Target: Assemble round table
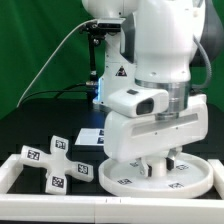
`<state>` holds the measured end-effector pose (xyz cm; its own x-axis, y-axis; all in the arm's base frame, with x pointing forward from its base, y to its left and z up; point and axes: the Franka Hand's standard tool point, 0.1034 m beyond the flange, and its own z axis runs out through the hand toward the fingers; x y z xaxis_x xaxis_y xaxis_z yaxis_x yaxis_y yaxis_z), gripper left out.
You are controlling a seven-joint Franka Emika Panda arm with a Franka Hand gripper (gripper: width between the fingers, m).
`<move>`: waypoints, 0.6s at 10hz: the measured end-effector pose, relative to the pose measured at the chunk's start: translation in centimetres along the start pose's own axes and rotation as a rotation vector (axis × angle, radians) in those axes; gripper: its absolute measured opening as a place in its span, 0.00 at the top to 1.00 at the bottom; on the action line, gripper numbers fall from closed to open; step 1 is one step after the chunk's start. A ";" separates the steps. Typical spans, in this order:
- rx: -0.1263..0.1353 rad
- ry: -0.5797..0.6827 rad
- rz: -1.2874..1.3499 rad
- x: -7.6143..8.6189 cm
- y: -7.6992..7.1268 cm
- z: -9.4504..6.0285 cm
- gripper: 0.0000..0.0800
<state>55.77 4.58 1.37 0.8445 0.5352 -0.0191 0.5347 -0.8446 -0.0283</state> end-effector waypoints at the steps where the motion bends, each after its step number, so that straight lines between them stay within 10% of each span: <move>1: 0.000 0.006 0.001 0.4 -0.4 0.5 0.51; 6: -0.003 0.012 -0.002 0.7 -0.6 0.6 0.56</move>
Offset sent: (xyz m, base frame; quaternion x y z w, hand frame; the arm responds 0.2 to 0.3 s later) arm 0.0000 0.0000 0.0000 0.0000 0.0000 0.0000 1.0000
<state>55.99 5.49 0.76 0.8437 0.5367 -0.0074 0.5364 -0.8436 -0.0254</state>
